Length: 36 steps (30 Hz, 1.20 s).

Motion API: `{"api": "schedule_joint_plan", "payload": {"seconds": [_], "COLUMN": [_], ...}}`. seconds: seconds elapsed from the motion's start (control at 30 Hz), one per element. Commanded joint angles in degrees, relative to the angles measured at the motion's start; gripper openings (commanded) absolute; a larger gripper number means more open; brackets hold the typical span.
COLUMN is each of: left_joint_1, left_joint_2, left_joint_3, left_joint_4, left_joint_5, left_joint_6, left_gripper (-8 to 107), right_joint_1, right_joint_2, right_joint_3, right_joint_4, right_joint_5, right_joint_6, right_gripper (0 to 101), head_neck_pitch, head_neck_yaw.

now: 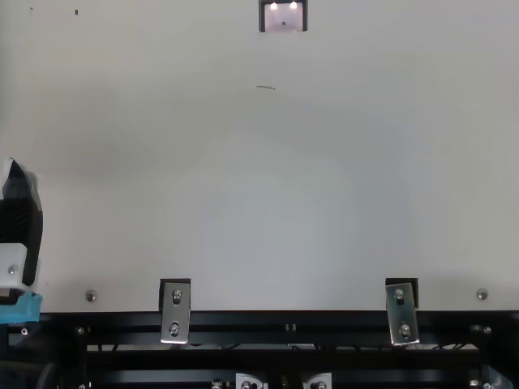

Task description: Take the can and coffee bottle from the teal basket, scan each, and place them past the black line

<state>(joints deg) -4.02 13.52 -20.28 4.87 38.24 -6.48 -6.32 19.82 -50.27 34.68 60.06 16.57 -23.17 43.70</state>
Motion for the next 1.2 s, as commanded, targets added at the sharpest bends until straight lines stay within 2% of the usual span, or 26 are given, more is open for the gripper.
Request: {"api": "schedule_joint_plan", "payload": {"seconds": [0.0, 0.23, 0.37, 0.57, 0.7, 0.9, 1.17], "left_joint_1": [0.0, 1.1, 3.6, 8.2, 11.6, 16.0, 17.9], "left_joint_2": [0.0, 0.8, 7.0, 21.8, 32.5, 46.6, 62.9], "left_joint_3": [0.0, -0.4, -4.3, -13.3, -21.0, -33.5, -46.4], "left_joint_4": [0.0, -0.4, -1.3, -0.3, 0.6, 3.1, 12.8], "left_joint_5": [0.0, -1.2, -4.0, -8.4, -8.7, -5.3, -0.3], "left_joint_6": [0.0, -0.4, -2.3, -5.2, -5.7, -4.9, -7.9], "left_gripper": [90, 90, 90, 90, 90, 90, 90], "right_joint_1": [0.0, 0.0, 0.0, 0.0, 0.0, 0.0, 0.0], "right_joint_2": [0.0, 0.0, 0.0, 0.0, 0.0, 0.0, 0.0], "right_joint_3": [0.0, 0.0, 0.0, 0.0, 0.0, 0.0, 0.0], "right_joint_4": [0.0, 0.0, 0.0, 0.0, 0.0, 0.0, 0.0], "right_joint_5": [0.0, 0.0, 0.0, 0.0, 0.0, 0.0, 0.0], "right_joint_6": [0.0, 0.0, 0.0, 0.0, 0.0, 0.0, 0.0], "right_gripper": [101, 101, 101, 101, 101, 101, 101], "head_neck_pitch": [-1.8, -1.8, -1.8, -1.8, -1.8, -1.8, -1.8], "head_neck_yaw": [1.2, 1.2, 1.2, 1.2, 1.2, 1.2, 1.2]}}
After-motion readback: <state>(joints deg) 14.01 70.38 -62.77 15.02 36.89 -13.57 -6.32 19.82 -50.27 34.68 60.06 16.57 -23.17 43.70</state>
